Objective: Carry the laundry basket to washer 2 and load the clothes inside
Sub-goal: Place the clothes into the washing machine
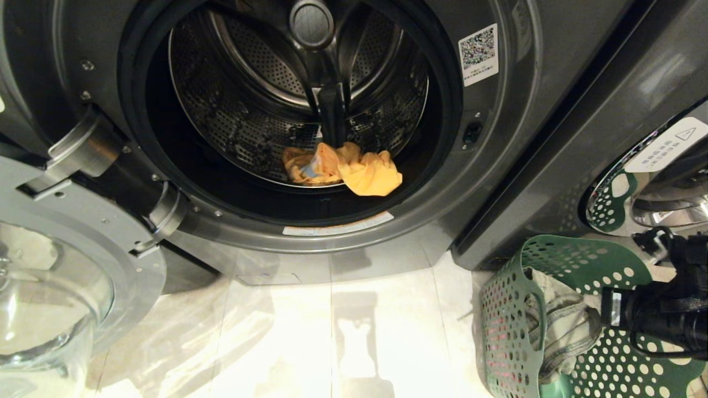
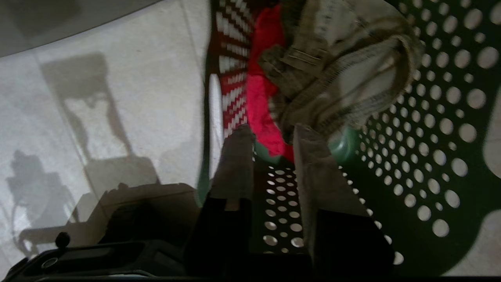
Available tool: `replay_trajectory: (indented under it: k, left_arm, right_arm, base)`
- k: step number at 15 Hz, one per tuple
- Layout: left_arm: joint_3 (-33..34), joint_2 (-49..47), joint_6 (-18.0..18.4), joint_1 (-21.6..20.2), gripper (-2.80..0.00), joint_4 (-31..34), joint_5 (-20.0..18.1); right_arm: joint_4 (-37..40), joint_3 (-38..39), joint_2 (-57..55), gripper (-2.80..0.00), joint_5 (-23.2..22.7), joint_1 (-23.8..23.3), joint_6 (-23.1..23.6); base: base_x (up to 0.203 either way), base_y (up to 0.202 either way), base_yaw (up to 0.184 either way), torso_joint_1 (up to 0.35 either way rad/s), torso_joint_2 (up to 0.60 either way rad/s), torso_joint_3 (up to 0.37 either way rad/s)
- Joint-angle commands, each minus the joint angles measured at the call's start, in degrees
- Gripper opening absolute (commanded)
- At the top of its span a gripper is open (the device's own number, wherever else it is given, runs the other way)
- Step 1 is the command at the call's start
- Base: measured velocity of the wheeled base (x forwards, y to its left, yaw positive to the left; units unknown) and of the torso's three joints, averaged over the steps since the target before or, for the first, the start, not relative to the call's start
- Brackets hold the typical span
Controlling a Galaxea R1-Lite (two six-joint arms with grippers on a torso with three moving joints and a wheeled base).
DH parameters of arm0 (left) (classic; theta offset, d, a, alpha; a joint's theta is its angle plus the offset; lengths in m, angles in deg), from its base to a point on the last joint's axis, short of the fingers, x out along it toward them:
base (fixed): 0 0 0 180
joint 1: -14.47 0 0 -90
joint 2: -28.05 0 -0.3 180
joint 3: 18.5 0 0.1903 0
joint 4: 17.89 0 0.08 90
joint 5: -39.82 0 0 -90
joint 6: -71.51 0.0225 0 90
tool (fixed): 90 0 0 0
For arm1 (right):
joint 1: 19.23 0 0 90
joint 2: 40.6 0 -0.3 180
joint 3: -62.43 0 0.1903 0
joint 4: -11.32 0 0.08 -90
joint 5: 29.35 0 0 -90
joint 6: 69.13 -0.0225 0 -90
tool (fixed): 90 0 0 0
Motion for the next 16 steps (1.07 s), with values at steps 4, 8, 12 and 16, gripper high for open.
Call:
replay_trajectory:
  k: [4,8,12,16]
  left_arm:
    - [0.35,-0.09,0.0,-0.01,-2.8,-0.02,0.04]
    - [0.35,-0.09,0.0,0.04,-2.8,-0.02,0.04]
    - [0.35,-0.09,0.0,-0.01,-2.8,-0.02,0.04]
    - [0.35,-0.09,0.0,-0.01,-2.8,-0.02,-0.04]
  right_arm:
    - [0.87,-1.41,-7.12,0.0,-1.54,-9.14,-0.09]
    - [0.72,-2.72,-17.8,0.0,-7.27,-13.1,-0.22]
    - [-2.04,-6.74,-31.25,0.0,-9.54,-14.0,-3.71]
    - [-9.6,-15.19,-45.67,0.0,-9.64,-13.98,-7.06]
  base:
    - [0.0,0.0,0.0,0.0,0.0,0.0]
    - [0.0,0.0,0.0,0.0,0.0,0.0]
    - [0.0,0.0,0.0,0.0,0.0,0.0]
    - [0.0,0.0,0.0,0.0,0.0,0.0]
